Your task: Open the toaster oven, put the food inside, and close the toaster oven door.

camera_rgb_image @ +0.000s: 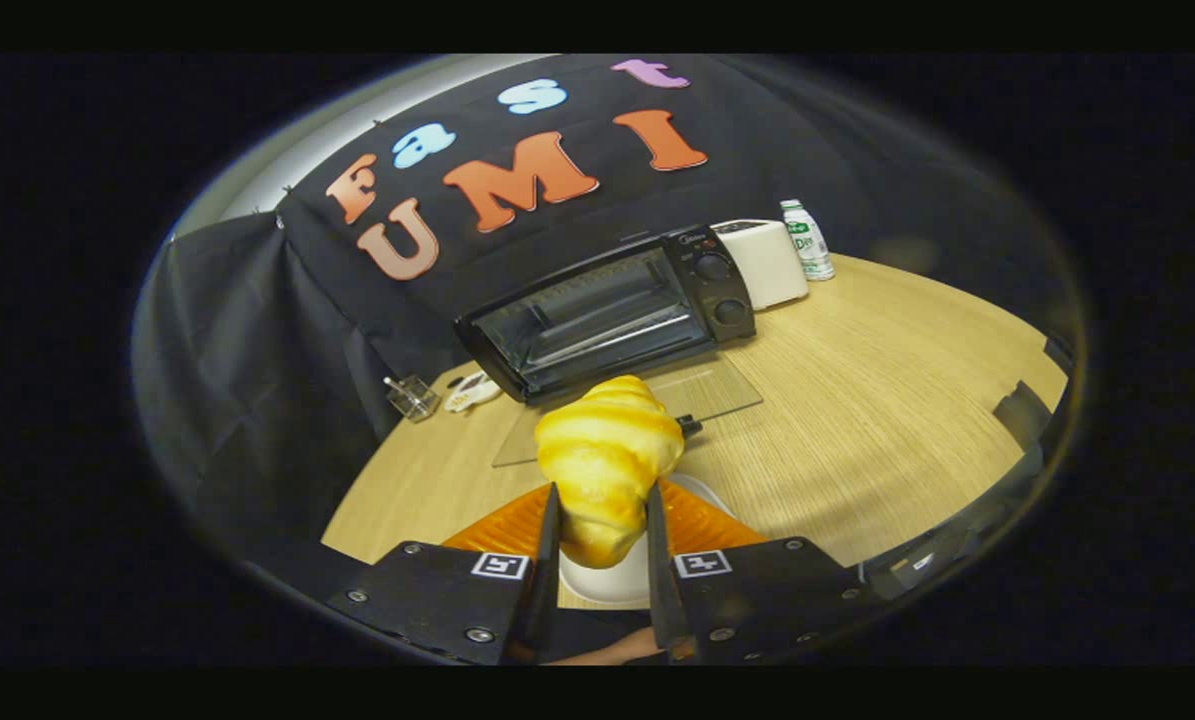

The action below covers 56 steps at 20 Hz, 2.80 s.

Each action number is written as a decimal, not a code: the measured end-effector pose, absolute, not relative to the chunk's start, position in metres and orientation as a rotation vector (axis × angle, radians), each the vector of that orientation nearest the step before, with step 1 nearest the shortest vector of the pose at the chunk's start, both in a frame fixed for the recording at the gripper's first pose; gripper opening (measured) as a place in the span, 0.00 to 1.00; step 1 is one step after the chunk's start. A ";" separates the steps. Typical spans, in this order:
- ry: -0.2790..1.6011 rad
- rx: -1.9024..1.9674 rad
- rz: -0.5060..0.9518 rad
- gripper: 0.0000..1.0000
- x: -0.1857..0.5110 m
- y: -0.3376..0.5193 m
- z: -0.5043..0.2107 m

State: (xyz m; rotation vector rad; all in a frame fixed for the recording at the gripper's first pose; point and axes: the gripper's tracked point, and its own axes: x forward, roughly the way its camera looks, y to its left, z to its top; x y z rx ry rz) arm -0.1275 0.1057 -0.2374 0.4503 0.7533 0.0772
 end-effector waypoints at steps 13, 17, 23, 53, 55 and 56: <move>0.654 0.963 0.214 0.36 -0.006 0.139 -0.242; 0.681 0.966 0.161 0.36 0.026 0.146 -0.266; 0.653 0.911 0.095 0.36 0.076 0.143 -0.274; 0.667 0.717 -0.060 0.36 0.157 0.141 -0.314; 0.663 0.703 -0.066 0.36 0.164 0.141 -0.319; 0.667 0.690 -0.064 0.38 0.165 0.142 -0.322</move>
